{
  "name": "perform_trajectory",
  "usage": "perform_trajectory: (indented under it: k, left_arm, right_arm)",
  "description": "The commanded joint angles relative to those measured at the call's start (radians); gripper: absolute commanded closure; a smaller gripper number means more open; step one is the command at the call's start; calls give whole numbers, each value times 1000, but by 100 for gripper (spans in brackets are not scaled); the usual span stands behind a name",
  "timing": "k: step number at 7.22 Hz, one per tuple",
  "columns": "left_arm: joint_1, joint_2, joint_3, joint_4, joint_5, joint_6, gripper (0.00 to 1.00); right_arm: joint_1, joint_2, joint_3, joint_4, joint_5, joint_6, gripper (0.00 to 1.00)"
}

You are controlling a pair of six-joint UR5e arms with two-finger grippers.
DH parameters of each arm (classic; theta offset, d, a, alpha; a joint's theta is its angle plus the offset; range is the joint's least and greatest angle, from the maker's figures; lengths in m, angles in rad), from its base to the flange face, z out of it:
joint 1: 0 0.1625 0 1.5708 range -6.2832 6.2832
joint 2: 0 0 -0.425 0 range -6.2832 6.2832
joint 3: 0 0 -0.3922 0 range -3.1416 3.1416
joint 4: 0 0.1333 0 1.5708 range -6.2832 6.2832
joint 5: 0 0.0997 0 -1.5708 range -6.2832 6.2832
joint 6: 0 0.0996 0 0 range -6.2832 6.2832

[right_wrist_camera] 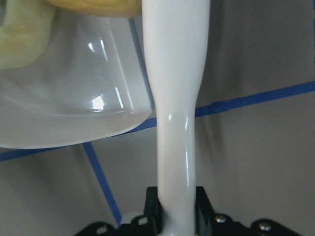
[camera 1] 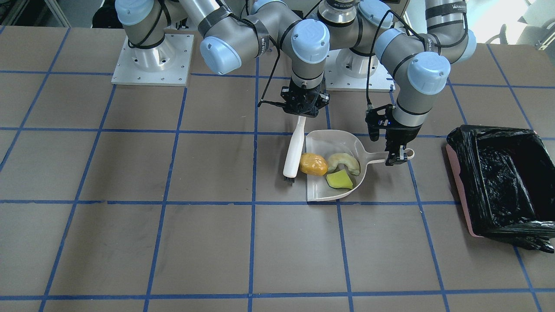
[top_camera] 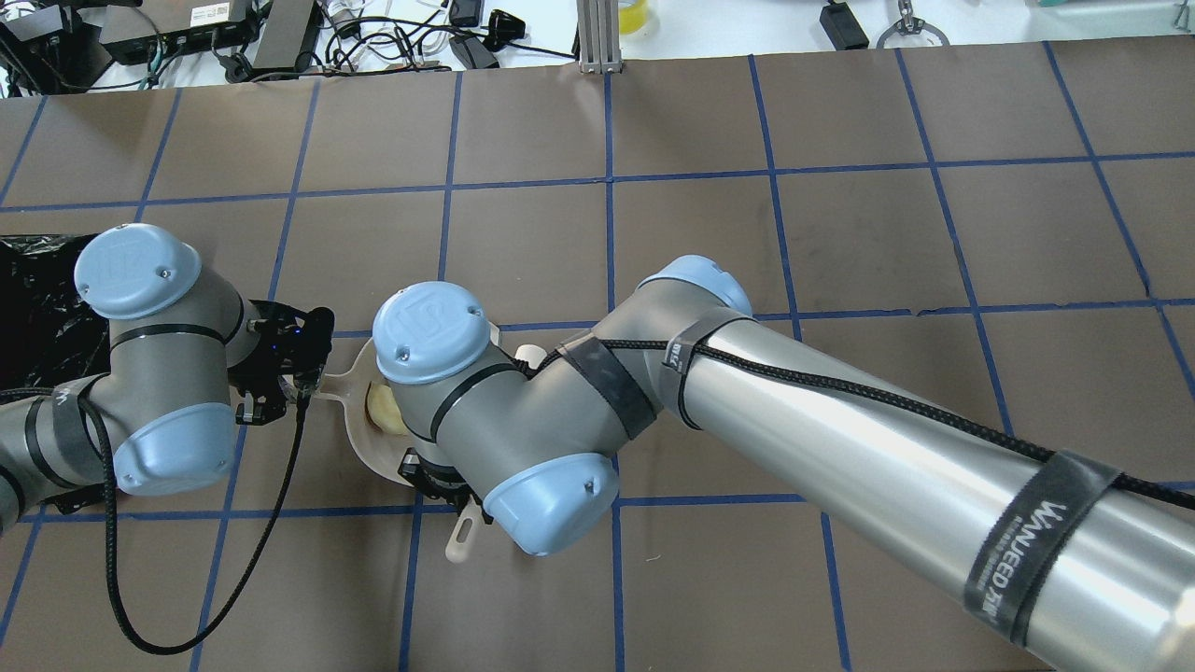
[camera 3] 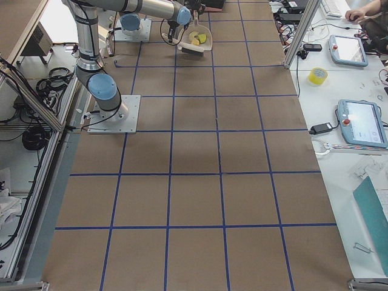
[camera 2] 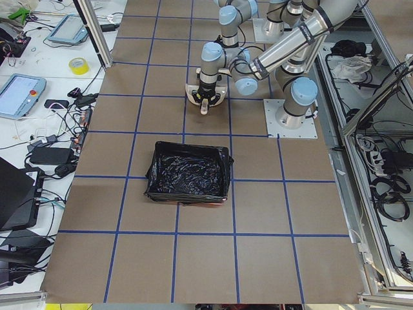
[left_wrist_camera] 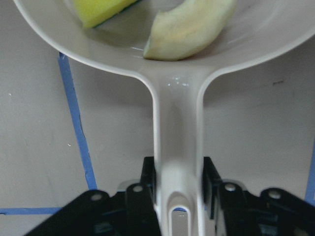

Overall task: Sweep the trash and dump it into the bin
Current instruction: 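Sweep the yellow lump into the dustpan held by the left gripper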

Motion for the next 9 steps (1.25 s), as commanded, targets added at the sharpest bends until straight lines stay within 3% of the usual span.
perform_trajectory:
  k: [1,4,6,9]
  left_arm:
    - [-1,0,-2,0,0,-3,100]
    - [-1,2,1,2,-2,-4,100]
    - [1,2,3,3,-2,-4,100]
    - [1,2,3,2,-2,-6,100]
  right_arm:
    - [38,67,-86,-35,50,85,100]
    - [38,81,-104,-9,10,87,100]
    - [38,75,-104,84,-95,69,100]
    - [38,75,-104,139,-160,55,100]
